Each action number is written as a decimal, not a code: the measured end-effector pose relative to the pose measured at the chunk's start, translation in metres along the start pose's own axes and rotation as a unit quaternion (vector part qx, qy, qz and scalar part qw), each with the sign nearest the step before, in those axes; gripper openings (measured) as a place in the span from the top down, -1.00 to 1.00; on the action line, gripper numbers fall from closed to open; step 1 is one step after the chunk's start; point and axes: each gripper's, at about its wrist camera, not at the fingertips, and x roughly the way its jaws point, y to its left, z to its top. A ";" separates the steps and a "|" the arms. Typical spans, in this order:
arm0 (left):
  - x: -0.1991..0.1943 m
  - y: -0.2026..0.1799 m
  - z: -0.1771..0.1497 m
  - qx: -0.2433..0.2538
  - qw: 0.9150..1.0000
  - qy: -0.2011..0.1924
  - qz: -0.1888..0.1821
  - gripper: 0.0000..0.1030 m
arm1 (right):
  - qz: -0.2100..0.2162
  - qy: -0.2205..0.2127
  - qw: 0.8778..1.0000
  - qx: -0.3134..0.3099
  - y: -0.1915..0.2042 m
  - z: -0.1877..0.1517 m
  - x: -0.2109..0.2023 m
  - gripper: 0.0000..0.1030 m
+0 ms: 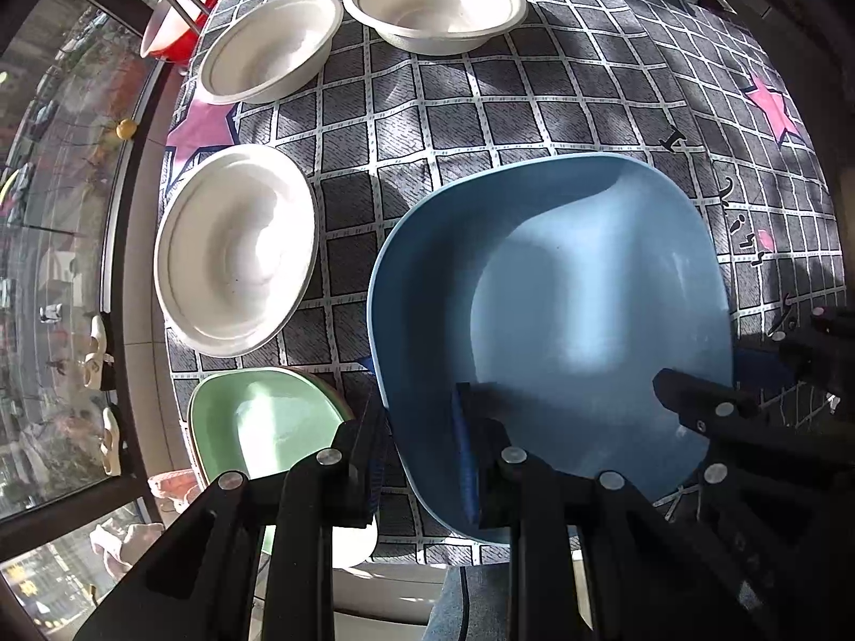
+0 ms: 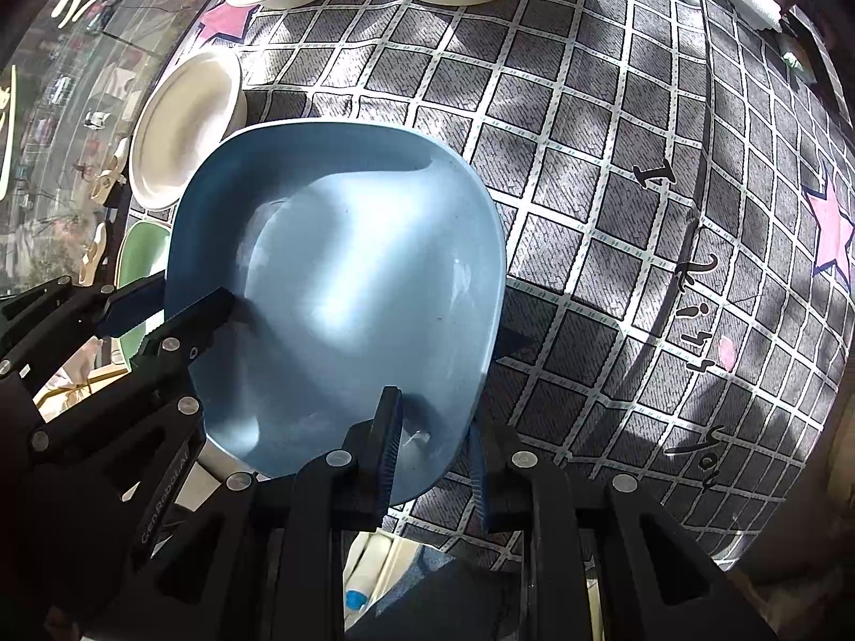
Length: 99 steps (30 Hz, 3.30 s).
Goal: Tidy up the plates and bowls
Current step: 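Carry the light blue plate onto the green plate and open the right tool, then grasp a white paper bowl rim with the right tool and lift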
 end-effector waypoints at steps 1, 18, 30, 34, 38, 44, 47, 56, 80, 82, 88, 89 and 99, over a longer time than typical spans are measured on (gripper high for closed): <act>-0.001 0.004 -0.001 -0.002 1.000 0.000 0.001 0.51 | 0.000 -0.001 1.000 -0.003 0.004 0.002 -0.004 0.50; -0.005 0.050 -0.025 -0.050 0.999 0.013 0.011 0.51 | 0.012 0.003 0.998 -0.066 0.043 0.016 -0.003 0.50; 0.005 0.103 -0.054 -0.074 0.996 0.037 0.027 0.51 | 0.055 0.042 0.994 -0.085 0.066 -0.001 0.041 0.50; 0.010 0.121 -0.063 -0.077 0.995 0.043 0.037 0.50 | 0.074 0.059 0.992 -0.083 0.080 -0.004 0.052 0.50; 0.020 0.137 -0.069 -0.089 0.994 0.054 0.035 0.50 | 0.085 0.074 0.990 -0.083 0.096 -0.002 0.065 0.50; 0.035 0.150 -0.071 -0.098 0.993 0.060 0.028 0.50 | 0.085 0.087 0.990 -0.070 0.100 0.000 0.078 0.50; 0.040 0.151 -0.071 -0.098 0.993 0.060 0.025 0.47 | 0.081 0.088 0.991 -0.060 0.098 0.002 0.083 0.50; 0.045 0.153 -0.072 -0.095 0.993 0.050 0.045 -0.47 | 0.057 0.064 0.995 -0.042 0.090 0.003 0.081 0.13; 0.027 0.154 -0.042 -0.125 0.991 0.029 -0.024 -0.55 | 0.055 0.045 0.986 0.147 -0.037 -0.020 0.075 -0.55; 0.024 0.153 -0.037 -0.124 0.992 0.026 -0.027 -0.55 | 0.054 0.045 0.987 0.148 -0.038 -0.016 0.072 -0.55; 0.019 0.157 -0.013 -0.123 0.992 0.014 -0.025 -0.55 | 0.048 0.035 0.988 0.143 -0.045 0.008 0.058 -0.55; 0.018 0.159 -0.007 -0.125 0.992 0.011 -0.024 -0.55 | 0.047 0.031 0.988 0.141 -0.044 0.014 0.055 -0.55; 0.035 0.181 0.049 -0.137 0.991 0.002 0.002 -0.55 | 0.048 -0.015 0.994 0.098 -0.015 0.095 0.030 -0.55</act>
